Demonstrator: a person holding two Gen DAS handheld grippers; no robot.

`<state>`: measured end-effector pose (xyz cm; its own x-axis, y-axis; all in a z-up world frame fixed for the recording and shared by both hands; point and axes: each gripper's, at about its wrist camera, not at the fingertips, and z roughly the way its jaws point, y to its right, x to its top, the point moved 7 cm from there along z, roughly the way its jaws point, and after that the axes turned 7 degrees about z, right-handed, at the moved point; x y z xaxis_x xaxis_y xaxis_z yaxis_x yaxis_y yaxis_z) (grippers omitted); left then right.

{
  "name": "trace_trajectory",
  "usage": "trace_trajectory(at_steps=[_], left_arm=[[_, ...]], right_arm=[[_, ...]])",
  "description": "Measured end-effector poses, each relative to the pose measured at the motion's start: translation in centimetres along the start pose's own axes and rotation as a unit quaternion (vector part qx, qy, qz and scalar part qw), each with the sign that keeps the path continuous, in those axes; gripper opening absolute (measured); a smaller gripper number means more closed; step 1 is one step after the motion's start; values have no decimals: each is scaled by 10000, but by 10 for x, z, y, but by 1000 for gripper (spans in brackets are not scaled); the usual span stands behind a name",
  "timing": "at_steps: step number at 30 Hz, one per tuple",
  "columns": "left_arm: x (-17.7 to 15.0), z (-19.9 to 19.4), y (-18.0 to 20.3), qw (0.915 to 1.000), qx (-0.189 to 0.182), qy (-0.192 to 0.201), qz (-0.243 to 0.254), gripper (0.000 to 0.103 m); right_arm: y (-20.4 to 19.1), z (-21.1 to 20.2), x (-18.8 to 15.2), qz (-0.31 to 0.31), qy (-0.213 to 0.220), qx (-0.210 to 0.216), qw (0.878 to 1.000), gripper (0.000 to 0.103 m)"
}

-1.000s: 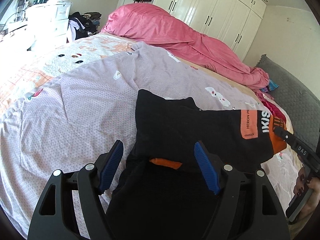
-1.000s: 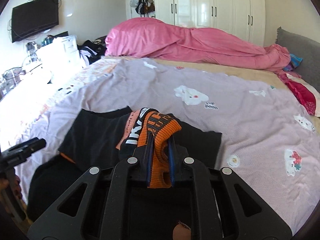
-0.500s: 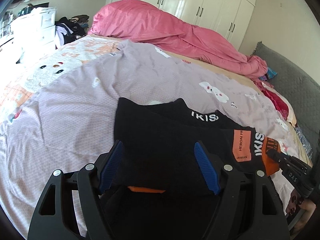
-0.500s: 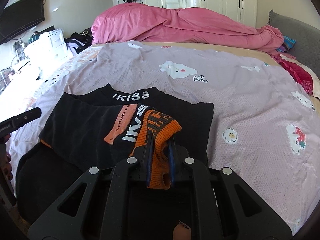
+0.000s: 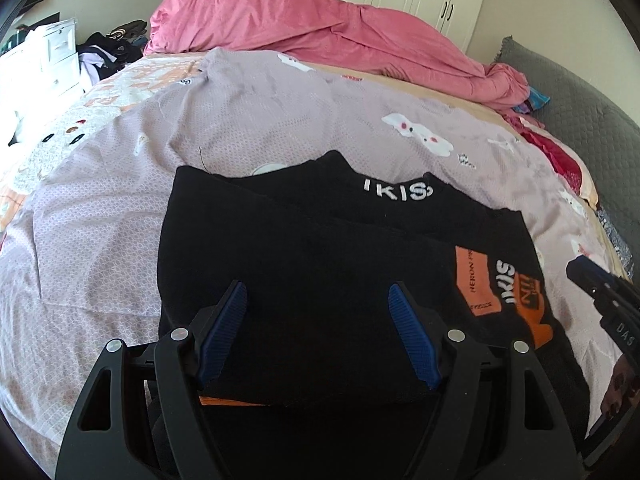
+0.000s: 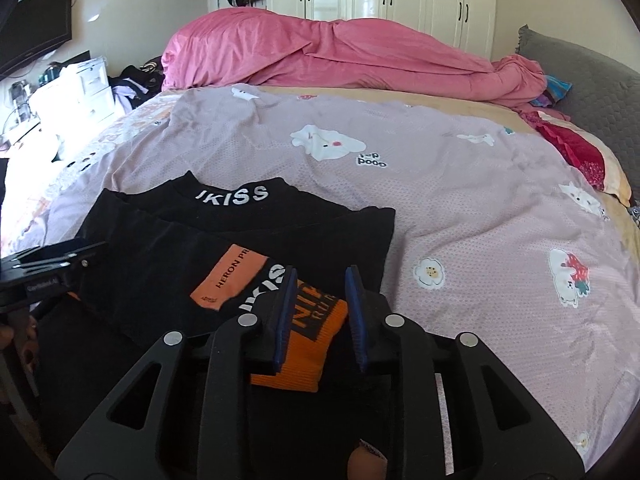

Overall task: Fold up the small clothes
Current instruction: 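Straighten the cuff on the folded sleeve with the right tool and release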

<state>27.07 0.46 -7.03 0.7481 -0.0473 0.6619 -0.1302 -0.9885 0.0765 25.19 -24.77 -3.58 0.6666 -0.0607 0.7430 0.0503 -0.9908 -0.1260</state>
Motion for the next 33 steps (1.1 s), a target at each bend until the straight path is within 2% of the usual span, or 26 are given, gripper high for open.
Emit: trace_trajectory(at_steps=[4,6,9,11,14,17,27,30,33], left_arm=[[-10,8,-2,9998,11,-180,35,72],[-15,11,-2,9997,40,-239,82,72],[-18,12,-2,9995,74,-256,172,72],[-19,12,-3,9995,48,-256,162,72],[-20,12,-4,9996,6,-253,131,72],[-21,12,-4,9996,-17,-252,135,72],[-22,9,-3,9996,0,-249,121,72],[-22,8,-4,9997,-6,-237,99,72],[-22,5,-4,9998,-14,-205,63,72]], right_arm=[[-20,10,-6,-178,-147,296,9993,21],[-34,15,-11,-261,-301,512,9979,27],[-54,24,-17,-403,-474,710,9955,27],[-62,28,-21,-504,-556,762,9943,27],[-64,45,-33,-548,-977,748,9909,27],[-53,56,-43,-413,-1223,700,9892,20],[-49,49,-47,-324,-1198,794,9891,22],[-48,42,-46,-260,-1172,842,9892,30],[-46,35,-44,-261,-1121,809,9901,31]])
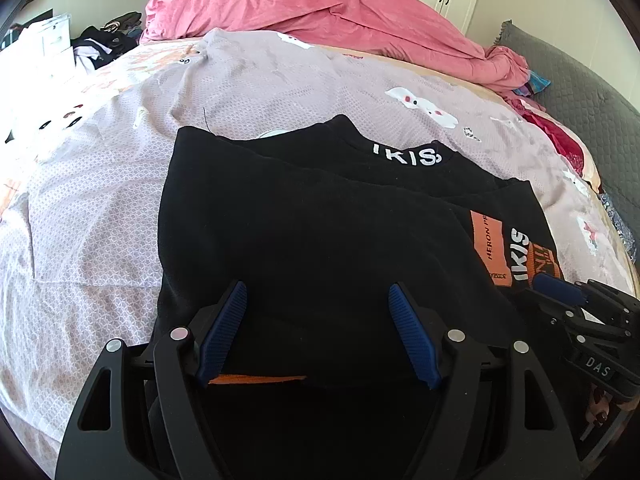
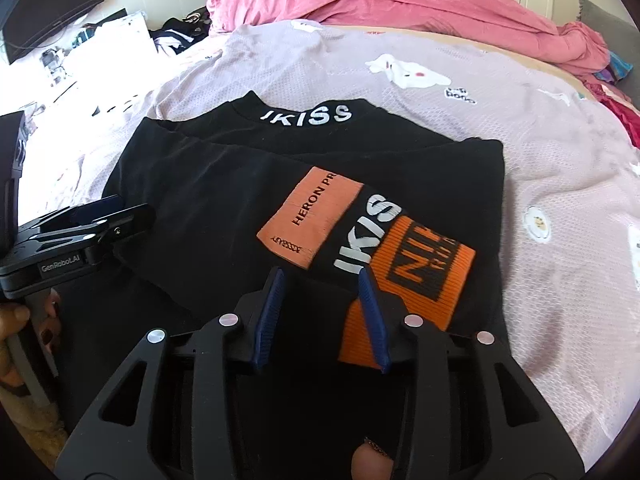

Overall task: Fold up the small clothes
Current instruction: 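Straighten the cuff on the folded sleeve with the right tool and release, then move both open tools back over the shirt toward its hem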

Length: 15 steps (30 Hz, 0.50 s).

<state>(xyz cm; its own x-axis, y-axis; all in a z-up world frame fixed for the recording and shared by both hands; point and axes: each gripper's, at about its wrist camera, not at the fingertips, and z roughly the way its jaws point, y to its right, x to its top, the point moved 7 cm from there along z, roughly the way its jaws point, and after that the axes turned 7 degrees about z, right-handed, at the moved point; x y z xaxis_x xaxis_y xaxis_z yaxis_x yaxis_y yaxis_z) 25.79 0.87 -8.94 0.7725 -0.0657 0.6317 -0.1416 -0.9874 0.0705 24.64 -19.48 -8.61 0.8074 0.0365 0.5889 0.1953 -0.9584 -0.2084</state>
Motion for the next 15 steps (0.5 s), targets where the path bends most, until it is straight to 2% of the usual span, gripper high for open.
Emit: trace_trajectory(at_steps=[6,10,15], left_arm=[[0,-8,0,9999,-38,68,-70,73],[1,-14,1,9999,-55,111,-112,82],[3,-22,3,9998,-38,178,-113,90]], right_arm=[[3,-6,2,89,60,4,9999,38],[5,-9,3,150,98,27,9998,44],[9,-15,4,231,154,56,9996,59]])
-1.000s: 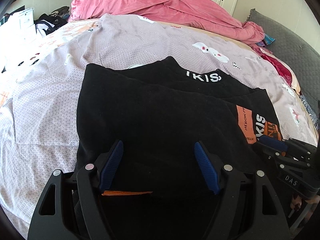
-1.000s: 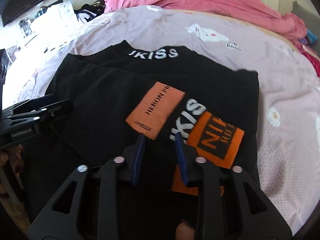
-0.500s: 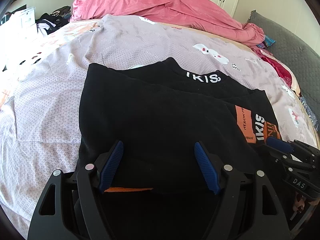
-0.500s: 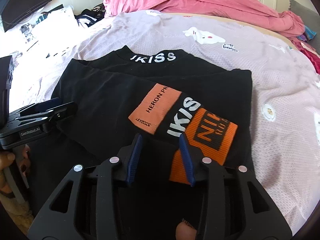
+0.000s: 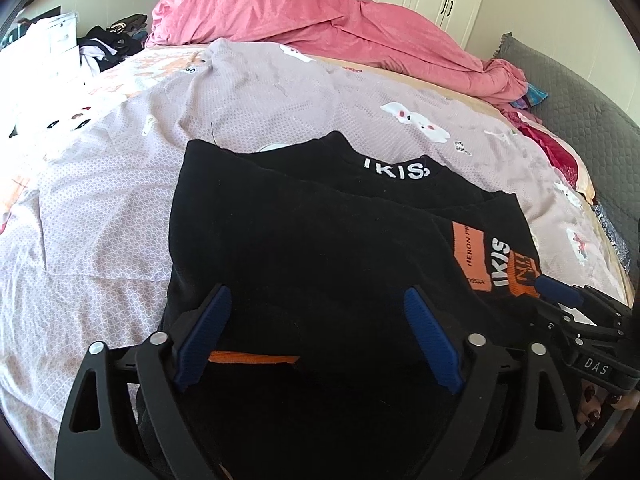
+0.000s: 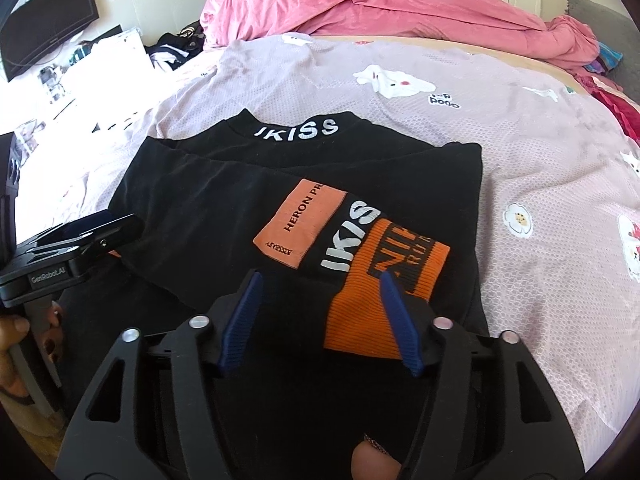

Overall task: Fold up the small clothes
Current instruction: 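Move both open tools back over the shirt toward its hem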

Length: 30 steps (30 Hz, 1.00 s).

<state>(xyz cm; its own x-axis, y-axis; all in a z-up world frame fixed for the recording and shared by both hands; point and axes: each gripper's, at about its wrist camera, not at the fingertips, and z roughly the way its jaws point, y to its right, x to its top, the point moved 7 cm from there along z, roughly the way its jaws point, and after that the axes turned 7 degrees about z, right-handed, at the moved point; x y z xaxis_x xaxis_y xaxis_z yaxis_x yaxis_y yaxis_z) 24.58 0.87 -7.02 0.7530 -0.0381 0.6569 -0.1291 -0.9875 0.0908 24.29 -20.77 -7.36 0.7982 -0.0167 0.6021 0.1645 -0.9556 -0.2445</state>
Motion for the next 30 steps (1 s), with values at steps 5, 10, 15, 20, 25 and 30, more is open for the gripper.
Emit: trace_trajectory(at_steps=[5,10,15,20,25,30], left_arm=[[2,-9,0,9999,67,73,-19,98],[3,-17,0,9999,116,113,-21,99],[3,-25,0,9997,162,165,3,99],[3,-35,-1,9995,195,231,-2,99],[2,-45,-4,9991,306,308,19,99],[1,-58,-10,9984,415,393,47,99]], right_arm=[[6,-8,2,168,80,42,9998,78],[11,-15,4,223,212,-9,9995,89],[15,-22,6,300,317,-7,9990,93],[16,-28,8,343,388,26,9987,93],[16,-35,9,345,460,52,9983,93],[15,-44,10,334,571,54,9978,93]])
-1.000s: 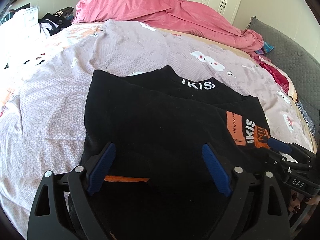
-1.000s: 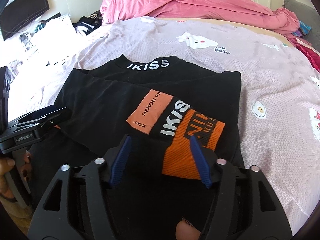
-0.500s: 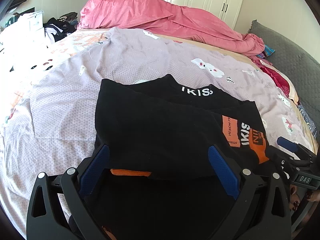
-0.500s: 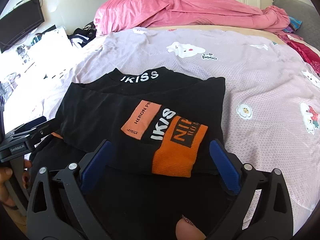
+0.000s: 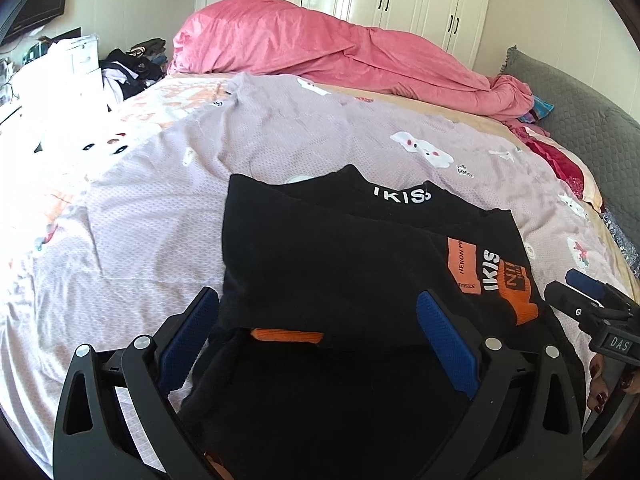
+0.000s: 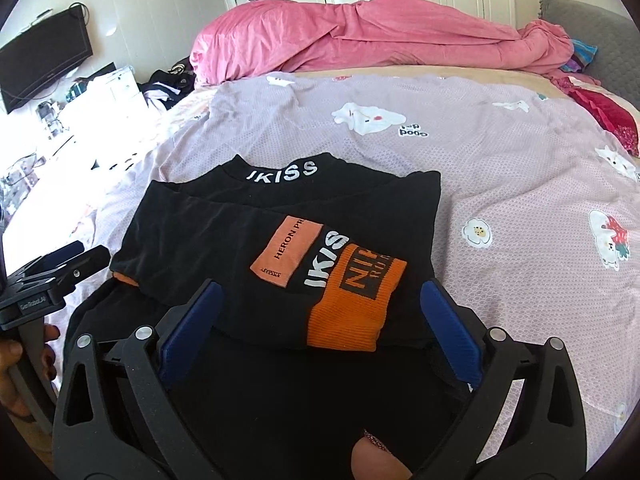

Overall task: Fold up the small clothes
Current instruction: 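Move both open tools back over the shirt toward its hem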

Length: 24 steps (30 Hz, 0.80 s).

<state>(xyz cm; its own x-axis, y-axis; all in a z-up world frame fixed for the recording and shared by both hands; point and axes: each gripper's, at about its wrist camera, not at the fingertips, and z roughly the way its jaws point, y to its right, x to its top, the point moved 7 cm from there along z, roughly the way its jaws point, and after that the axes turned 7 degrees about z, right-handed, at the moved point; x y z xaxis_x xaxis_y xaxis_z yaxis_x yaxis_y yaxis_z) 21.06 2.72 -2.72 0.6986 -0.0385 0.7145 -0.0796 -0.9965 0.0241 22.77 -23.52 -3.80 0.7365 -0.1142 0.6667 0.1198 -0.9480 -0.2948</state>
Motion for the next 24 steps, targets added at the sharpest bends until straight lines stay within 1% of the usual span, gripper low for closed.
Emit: trace_trajectory(at_steps=[14,24], left_arm=[[-4,-35,-14,9997,68,228,-82,99],[-20,-54,-34,9991,217,266,-232,99]], right_arm=[[-6,-23,-3,-33,253,22,9997,93],[0,-43,-20,2,356,-32,9994,94]])
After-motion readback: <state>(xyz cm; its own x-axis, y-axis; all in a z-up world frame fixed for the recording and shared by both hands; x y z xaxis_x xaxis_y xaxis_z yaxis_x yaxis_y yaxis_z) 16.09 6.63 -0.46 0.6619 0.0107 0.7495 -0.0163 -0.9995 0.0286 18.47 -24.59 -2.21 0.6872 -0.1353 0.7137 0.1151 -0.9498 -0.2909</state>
